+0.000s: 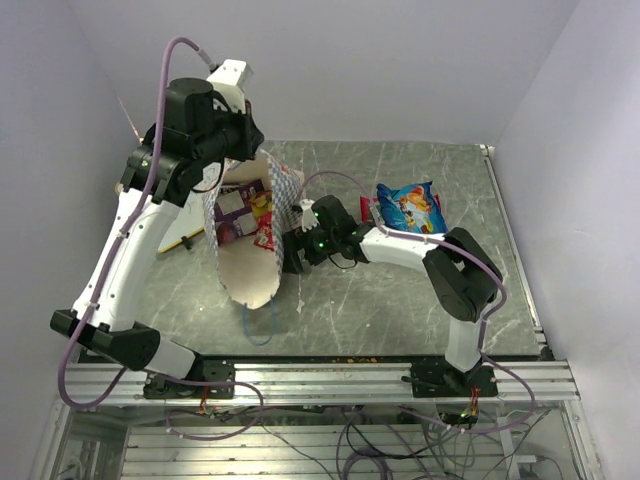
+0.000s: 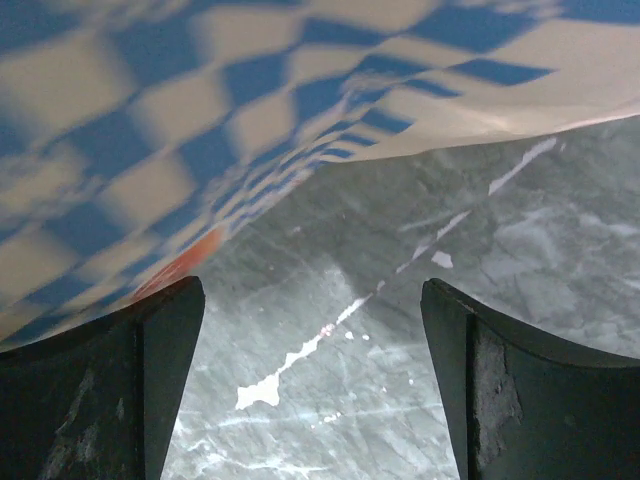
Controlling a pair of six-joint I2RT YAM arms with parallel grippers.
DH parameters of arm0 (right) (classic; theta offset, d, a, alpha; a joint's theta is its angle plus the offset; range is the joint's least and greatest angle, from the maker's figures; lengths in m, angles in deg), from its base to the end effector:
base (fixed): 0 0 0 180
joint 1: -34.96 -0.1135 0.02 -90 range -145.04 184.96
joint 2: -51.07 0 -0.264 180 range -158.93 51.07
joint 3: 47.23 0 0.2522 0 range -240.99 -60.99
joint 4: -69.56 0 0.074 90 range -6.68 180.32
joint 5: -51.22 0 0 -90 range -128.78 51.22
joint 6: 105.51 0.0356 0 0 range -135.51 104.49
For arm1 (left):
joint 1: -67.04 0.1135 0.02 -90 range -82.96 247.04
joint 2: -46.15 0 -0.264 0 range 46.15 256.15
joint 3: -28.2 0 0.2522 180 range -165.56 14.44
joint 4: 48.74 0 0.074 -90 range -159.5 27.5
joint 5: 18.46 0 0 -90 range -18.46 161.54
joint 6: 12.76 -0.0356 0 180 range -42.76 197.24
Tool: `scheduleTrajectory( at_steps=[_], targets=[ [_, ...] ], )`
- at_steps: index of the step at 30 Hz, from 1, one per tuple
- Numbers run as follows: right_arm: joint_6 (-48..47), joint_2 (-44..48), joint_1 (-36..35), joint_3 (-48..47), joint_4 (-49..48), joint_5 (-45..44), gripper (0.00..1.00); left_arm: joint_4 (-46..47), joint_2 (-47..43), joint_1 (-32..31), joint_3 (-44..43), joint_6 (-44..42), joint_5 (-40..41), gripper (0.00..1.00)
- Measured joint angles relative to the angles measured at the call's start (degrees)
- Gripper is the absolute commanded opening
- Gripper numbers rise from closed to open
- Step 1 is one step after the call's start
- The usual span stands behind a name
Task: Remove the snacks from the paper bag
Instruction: Adjust the paper bag at the center of the board.
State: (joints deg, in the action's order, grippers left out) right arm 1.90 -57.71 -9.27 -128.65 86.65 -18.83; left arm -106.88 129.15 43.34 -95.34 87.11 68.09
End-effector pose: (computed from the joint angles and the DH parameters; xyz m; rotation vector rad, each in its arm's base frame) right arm 0.2822 0.2917 0.1723 -0.7527 2.3681 0.9073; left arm 0.2591 -0.1161 0.5063 0.2707 1.8838 -0.4570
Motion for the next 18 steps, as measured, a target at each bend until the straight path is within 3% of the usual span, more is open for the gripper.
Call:
scheduleTrajectory(
  at_steps=[12,18],
  targets=[
    [2.56,-1.14,-0.48,-1.51,-2.62,-0.39,0.9,7.67,-7.04,-0.28,17.4,8.07,-18.16,0.07],
    [3.85,-1.07,-0.31,1.86,-3.85,-2.93,0.9,11.21,-10.54,-0.5,24.46,15.37,-22.6,0.07]
  ],
)
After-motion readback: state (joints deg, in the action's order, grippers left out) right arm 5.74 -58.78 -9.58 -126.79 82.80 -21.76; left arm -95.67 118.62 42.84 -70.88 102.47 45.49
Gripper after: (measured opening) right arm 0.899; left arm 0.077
